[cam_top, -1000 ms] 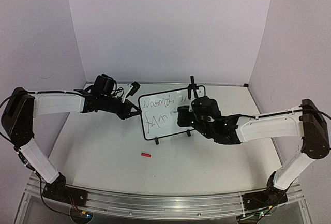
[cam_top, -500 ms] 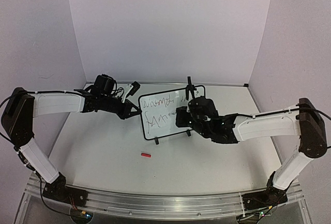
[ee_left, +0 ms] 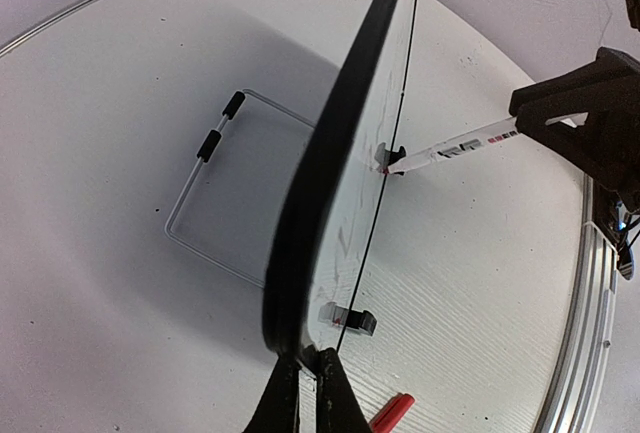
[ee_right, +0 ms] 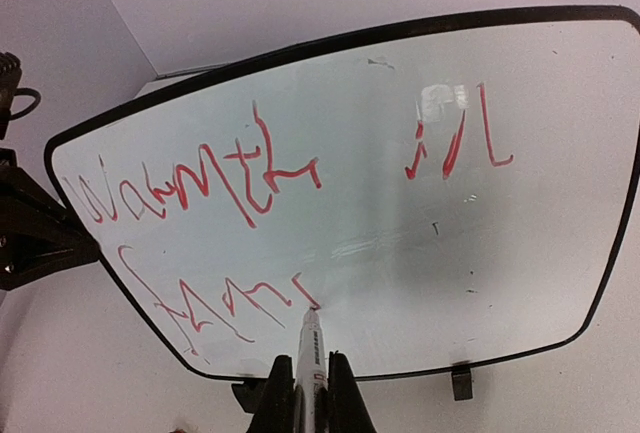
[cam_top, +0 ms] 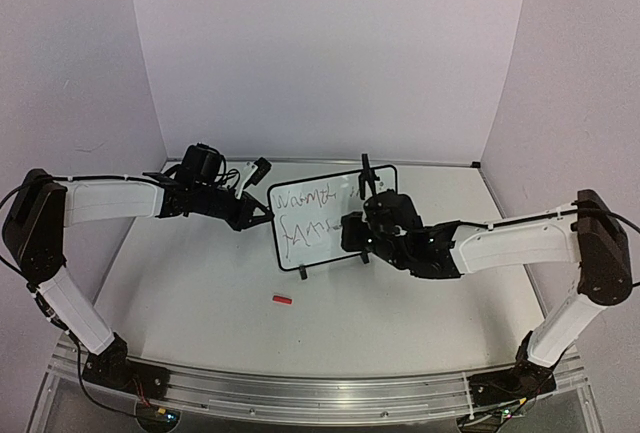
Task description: Write a sentence on the whiteboard
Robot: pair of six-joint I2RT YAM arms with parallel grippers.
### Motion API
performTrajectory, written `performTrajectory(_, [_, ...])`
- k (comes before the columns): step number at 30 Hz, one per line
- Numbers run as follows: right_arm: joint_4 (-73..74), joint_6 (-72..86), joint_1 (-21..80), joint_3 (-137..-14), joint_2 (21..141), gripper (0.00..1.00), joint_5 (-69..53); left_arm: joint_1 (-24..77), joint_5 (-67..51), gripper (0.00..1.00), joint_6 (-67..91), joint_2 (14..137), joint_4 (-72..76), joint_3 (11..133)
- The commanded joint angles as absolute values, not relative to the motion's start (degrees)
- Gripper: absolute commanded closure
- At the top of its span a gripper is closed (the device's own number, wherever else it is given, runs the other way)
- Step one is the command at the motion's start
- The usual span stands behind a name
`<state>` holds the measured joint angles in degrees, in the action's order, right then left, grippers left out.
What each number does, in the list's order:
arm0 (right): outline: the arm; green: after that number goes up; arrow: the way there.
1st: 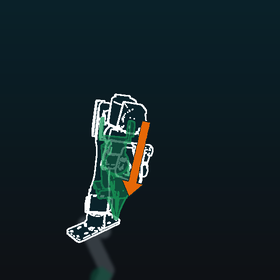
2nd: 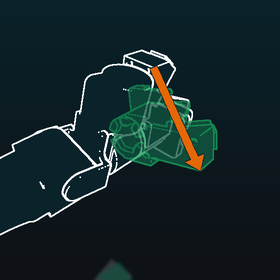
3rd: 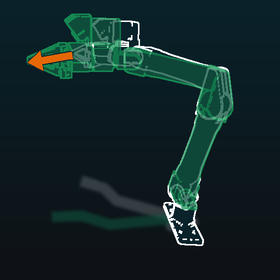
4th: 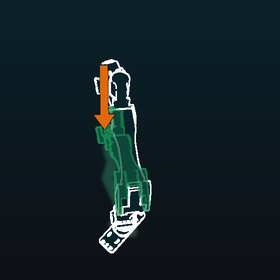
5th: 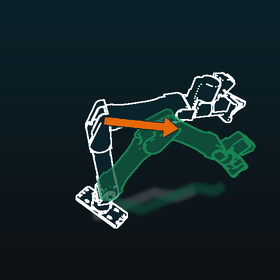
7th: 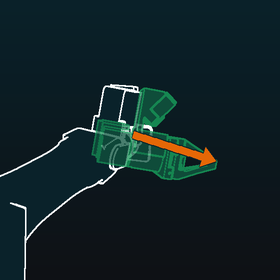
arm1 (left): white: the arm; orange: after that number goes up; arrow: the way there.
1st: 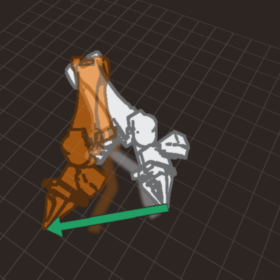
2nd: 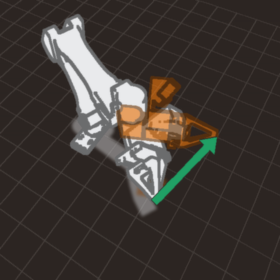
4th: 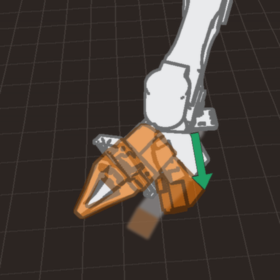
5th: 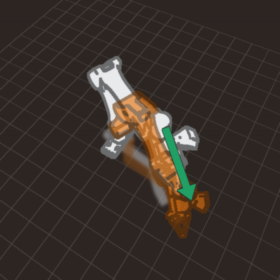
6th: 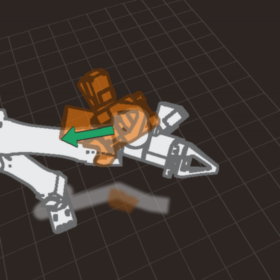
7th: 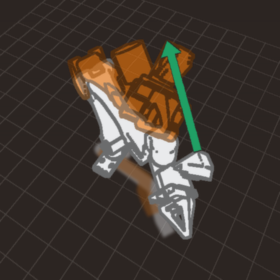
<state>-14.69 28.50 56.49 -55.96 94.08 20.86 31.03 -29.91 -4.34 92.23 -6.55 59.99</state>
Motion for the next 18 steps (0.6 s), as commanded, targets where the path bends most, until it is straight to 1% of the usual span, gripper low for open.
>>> performTrajectory(1, [-15.64,27.83,56.24,-57.18,91.16,1.00,17.75,31.03,-27.16,1.00,-6.41,93.43,-8.89,61.26])
performTrajectory(9, [-16.43,26.87,56.18,-57.12,88.52,1.00,20.81,31.03,-27.13,1.00,-6.42,93.36,-8.79,61.13])
performTrajectory(18, [-17.55,25.69,56.23,-58.89,90.89,1.00,22.23,31.02,-27.14,1.00,-6.40,93.54,-8.87,61.33])
